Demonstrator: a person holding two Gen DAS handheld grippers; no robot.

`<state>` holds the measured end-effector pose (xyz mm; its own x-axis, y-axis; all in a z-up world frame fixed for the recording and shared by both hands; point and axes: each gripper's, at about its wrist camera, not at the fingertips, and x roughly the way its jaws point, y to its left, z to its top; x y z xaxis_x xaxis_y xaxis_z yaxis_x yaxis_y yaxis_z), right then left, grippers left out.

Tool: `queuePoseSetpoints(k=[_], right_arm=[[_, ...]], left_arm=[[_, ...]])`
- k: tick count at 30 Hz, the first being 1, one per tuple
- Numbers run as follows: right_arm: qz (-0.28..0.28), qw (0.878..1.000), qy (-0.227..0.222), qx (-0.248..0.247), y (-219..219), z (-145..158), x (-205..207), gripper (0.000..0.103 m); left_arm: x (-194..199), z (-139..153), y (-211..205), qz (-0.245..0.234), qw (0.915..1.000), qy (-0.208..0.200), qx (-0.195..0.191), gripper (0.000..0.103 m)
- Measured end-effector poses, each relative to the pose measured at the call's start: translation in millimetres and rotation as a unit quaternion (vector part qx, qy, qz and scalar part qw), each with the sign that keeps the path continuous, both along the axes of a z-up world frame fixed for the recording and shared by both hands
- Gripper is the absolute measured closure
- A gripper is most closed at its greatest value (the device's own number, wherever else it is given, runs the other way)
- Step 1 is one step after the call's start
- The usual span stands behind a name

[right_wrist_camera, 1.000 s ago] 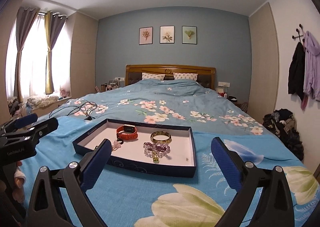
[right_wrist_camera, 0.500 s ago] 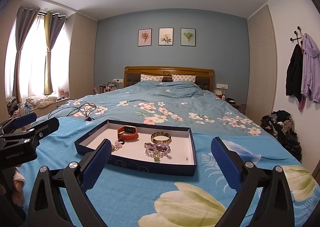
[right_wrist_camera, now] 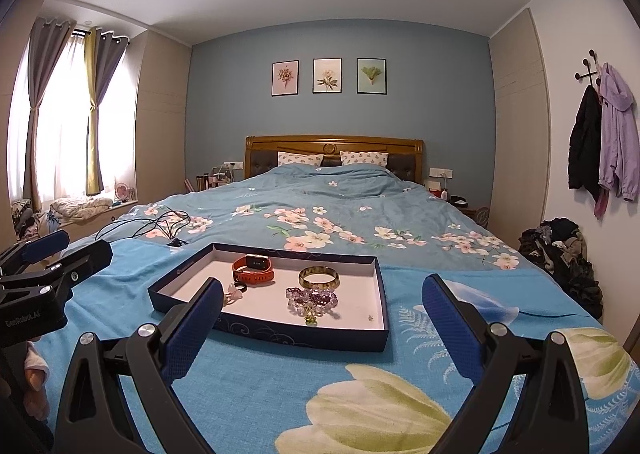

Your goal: Organize jewelry

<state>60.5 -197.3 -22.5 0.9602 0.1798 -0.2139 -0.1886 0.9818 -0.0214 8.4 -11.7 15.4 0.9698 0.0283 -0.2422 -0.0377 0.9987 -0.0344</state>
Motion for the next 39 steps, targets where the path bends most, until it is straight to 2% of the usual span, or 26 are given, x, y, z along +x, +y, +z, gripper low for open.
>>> queuePoseSetpoints(k=[39], right_arm=[[0.0,1.0,0.003,0.005,-1.5,1.0,0.3,0.007]], left_arm=[[0.3,0.4,-3.0,-0.004,1.0,0.0,0.0,0.005]])
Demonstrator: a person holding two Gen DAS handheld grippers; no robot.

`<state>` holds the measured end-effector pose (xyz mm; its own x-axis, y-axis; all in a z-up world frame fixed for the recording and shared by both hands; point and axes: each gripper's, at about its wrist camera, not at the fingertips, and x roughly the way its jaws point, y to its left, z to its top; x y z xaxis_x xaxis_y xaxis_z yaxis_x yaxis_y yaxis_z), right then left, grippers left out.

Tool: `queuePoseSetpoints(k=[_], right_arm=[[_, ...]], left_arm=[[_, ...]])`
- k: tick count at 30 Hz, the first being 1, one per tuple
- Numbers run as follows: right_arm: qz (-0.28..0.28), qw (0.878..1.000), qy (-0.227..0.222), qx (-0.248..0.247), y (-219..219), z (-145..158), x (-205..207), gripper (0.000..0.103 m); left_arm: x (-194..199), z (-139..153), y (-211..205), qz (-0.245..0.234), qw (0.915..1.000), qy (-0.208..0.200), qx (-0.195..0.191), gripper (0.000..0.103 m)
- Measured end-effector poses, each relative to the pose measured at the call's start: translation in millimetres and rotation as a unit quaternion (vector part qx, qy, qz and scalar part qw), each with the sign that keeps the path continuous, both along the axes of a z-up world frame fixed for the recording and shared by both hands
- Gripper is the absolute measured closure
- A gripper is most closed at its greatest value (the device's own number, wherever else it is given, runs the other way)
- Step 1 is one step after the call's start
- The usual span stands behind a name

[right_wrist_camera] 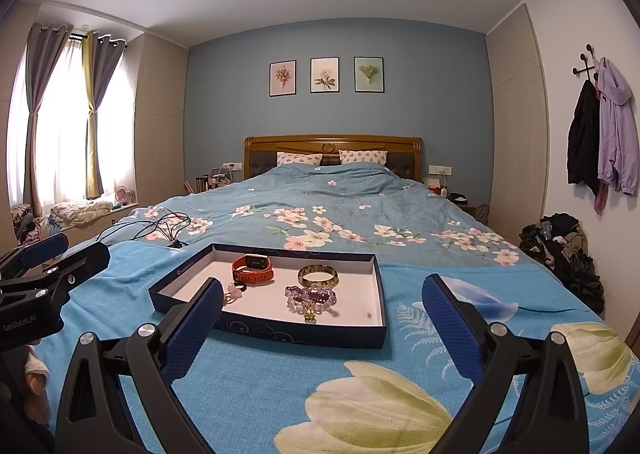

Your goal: Organize jewelry

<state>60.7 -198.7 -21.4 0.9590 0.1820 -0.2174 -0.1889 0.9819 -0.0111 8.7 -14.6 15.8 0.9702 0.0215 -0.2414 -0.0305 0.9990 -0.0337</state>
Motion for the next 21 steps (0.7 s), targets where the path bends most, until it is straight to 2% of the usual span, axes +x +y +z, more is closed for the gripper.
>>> queuePoseSetpoints(k=[21], right_arm=[[0.0,1.0,-0.001,0.002,-2.0,-0.5,-0.4,0.007]], left_arm=[[-0.2,-1.6,-4.1,0.0,1.0,0.005,-0.002,0.005]])
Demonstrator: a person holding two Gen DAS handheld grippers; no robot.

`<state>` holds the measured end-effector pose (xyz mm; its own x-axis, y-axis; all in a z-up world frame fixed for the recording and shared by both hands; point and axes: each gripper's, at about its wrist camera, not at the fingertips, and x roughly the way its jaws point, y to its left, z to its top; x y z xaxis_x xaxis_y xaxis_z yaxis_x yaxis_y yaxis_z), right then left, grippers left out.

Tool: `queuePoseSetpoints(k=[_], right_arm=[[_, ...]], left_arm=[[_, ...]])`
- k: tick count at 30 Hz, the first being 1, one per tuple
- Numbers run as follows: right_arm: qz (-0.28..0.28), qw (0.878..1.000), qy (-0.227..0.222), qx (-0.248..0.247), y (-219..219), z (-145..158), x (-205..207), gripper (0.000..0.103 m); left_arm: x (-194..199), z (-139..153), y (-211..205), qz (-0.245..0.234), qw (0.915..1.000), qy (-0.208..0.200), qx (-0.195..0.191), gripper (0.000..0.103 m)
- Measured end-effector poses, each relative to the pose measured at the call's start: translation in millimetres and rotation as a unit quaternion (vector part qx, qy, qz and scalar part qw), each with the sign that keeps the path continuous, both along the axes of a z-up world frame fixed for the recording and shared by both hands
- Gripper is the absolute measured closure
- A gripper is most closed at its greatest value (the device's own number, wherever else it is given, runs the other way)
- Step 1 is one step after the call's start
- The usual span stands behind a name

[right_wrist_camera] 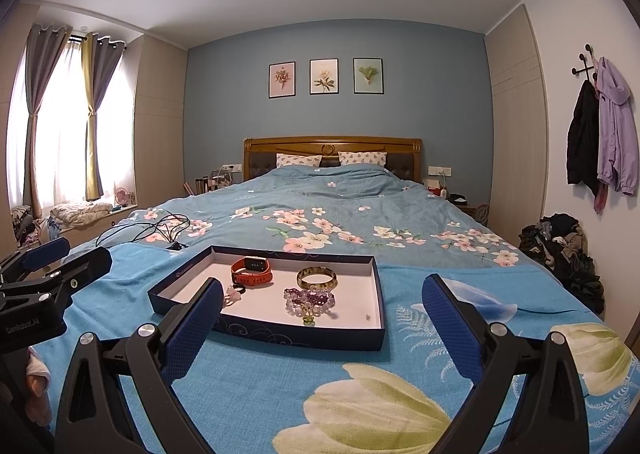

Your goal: Organize jewelry

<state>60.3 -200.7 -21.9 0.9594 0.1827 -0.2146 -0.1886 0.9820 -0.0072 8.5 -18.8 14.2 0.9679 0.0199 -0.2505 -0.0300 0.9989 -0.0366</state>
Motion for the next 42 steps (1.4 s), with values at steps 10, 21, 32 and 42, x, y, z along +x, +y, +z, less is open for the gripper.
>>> queuePoseSetpoints(k=[10,21,32,42], right_arm=[[0.0,1.0,-0.001,0.001,-0.9,1.2,0.1,0.007],[-0.001,1.0,0.0,0.0,-1.0,1.4,0.1,0.007],[-0.001,1.0,0.0,0.0,-1.0,1.4,0.2,0.007],[-0.002,1.0,0.004,0.0,0.8,0.3,2.0,0.007]], left_arm=[[4.6,-0.8,-0.5,-0.001,1.0,0.005,0.0,0.005],[4.5,-1.6,0.2,0.001,1.0,0.005,0.0,0.005],[4.1,-3.3,-0.8,0.001,1.0,0.008,-0.002,0.005],[4.7,-4.1,-0.3,0.0,0.9999,0.009,-0.004,0.005]])
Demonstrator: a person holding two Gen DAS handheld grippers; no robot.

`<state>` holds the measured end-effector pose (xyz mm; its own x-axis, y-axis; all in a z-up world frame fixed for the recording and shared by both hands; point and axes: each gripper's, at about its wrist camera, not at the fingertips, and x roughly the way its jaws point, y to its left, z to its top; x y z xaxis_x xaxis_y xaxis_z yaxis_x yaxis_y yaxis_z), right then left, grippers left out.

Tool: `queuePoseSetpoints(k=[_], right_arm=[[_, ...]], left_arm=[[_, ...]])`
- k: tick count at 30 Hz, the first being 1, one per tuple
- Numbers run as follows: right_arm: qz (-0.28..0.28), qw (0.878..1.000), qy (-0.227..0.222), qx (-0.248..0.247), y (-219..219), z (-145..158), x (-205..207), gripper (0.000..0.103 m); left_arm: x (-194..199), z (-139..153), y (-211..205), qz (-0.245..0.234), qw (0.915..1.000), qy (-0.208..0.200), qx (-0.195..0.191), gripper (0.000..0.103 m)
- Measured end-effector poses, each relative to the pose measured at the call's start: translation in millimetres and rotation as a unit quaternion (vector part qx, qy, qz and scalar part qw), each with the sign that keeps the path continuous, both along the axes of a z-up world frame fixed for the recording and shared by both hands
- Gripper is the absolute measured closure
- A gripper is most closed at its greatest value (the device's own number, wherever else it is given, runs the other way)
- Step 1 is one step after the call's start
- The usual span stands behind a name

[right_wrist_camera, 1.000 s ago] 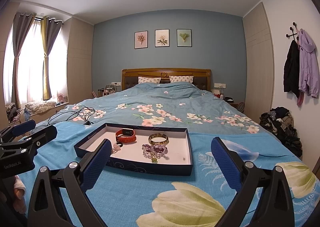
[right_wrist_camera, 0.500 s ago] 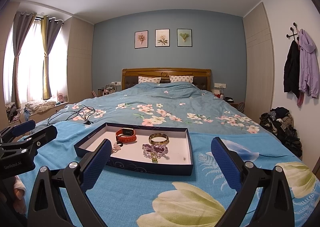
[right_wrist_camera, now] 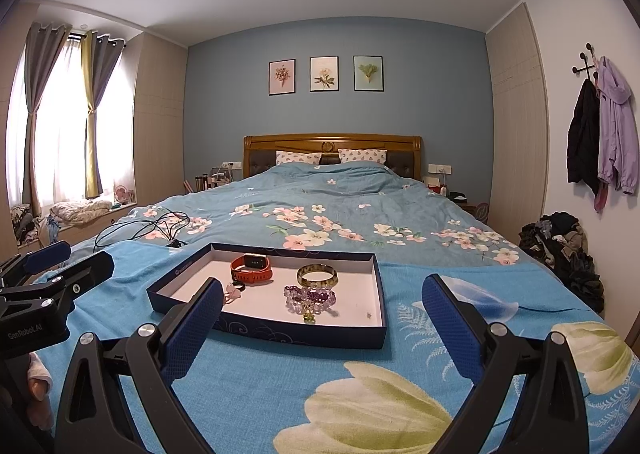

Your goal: Organize jewelry

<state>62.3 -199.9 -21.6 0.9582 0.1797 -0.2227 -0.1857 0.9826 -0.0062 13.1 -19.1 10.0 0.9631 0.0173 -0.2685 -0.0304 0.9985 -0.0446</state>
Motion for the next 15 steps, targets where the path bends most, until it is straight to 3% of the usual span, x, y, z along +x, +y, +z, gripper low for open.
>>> queuePoseSetpoints(k=[12,15], right_arm=[[0.004,1.0,0.007,-0.004,-0.1,-1.5,2.2,0.007],[0.01,0.999,0.035,-0.001,-11.3,-3.0,11.0,0.007]], left_arm=[[1.8,-4.3,0.5,0.003,1.0,0.004,0.002,0.005],[6.3,-6.1,4.2,0.001,0.9998,0.02,-0.004,0.005]])
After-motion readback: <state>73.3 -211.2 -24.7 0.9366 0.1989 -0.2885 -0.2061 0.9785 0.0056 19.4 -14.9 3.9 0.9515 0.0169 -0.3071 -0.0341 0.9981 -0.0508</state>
